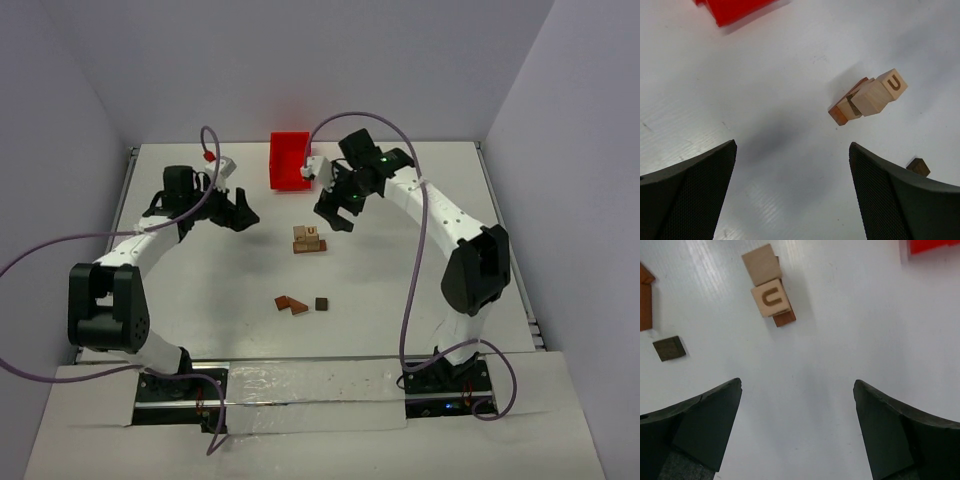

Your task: Build the wood block tower

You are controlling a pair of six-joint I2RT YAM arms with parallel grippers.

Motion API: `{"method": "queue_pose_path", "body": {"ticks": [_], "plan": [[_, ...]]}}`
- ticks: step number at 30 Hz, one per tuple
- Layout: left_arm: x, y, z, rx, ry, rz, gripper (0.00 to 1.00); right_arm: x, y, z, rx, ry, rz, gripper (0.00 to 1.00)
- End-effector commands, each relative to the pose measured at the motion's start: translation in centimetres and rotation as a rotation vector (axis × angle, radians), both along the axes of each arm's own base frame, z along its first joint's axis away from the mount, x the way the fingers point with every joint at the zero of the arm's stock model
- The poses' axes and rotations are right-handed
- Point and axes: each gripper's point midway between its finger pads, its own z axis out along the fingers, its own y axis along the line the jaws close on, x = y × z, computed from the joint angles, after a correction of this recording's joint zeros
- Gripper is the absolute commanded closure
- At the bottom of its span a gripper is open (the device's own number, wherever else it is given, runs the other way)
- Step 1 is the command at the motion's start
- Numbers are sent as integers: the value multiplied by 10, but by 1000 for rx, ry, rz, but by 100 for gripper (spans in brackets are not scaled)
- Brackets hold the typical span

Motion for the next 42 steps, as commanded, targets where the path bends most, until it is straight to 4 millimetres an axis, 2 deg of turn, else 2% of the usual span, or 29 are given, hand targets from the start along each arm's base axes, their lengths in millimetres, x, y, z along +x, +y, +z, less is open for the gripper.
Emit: {"method": "queue_pose_path", "body": {"ticks": [1, 6, 12, 23, 30, 42], "plan": [[12, -16, -24, 26, 25, 93, 1, 21, -6, -2, 165, 11, -201, 0], [19, -33, -38, 13, 43, 96, 1, 21, -11, -40, 171, 76, -342, 0], [21, -44, -48, 3, 71, 59, 1, 28, -7, -68, 178, 128, -425, 0], [13, -64, -64, 1, 118, -13, 1, 45, -1, -82, 188, 159, -508, 0], [15, -70, -67, 5, 125, -37, 1, 45, -1, -92, 168, 190, -520, 0], [12, -81, -74, 25, 144, -76, 1, 43, 8, -97, 193, 234, -510, 0]]}}
